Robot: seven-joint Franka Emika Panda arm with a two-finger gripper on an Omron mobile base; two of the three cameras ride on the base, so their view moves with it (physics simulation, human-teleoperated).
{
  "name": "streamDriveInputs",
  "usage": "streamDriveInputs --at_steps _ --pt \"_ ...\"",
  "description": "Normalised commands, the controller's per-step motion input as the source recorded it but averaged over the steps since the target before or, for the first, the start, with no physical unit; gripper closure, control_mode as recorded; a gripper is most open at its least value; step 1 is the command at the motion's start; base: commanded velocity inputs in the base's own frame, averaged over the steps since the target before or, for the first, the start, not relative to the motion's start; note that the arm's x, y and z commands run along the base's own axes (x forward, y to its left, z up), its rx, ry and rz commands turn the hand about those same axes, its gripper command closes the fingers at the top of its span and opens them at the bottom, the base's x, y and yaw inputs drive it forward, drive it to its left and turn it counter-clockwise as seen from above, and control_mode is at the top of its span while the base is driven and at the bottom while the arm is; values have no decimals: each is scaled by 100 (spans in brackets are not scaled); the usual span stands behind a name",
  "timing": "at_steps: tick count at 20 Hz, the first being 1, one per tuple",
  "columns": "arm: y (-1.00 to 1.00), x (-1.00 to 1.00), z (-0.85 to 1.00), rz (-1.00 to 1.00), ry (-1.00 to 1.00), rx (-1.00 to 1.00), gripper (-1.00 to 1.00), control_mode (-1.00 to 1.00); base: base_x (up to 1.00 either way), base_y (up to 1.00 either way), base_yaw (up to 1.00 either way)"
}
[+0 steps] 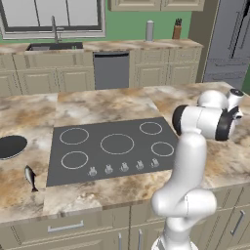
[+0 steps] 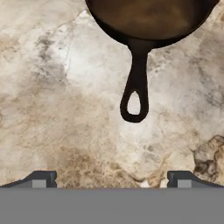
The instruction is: Place both pans onto different burners. Then place the garlic and the fish on different pans.
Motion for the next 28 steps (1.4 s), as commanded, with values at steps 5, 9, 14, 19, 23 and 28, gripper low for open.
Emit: streamDriveInputs --at_steps 5,9,14,19,23,28 --pt "-22 28 -15 0 0 0 -100 -100 0 0 0" --pt "-20 27 -17 0 0 0 -100 -100 0 0 0" --pt "-12 28 -21 0 0 0 -100 -100 0 0 0" --pt "-14 23 -23 0 0 0 -100 -100 0 0 0" --pt "-6 21 -24 0 0 0 -100 -100 0 0 0" --pt "-2 13 -17 0 0 0 -100 -100 0 0 0"
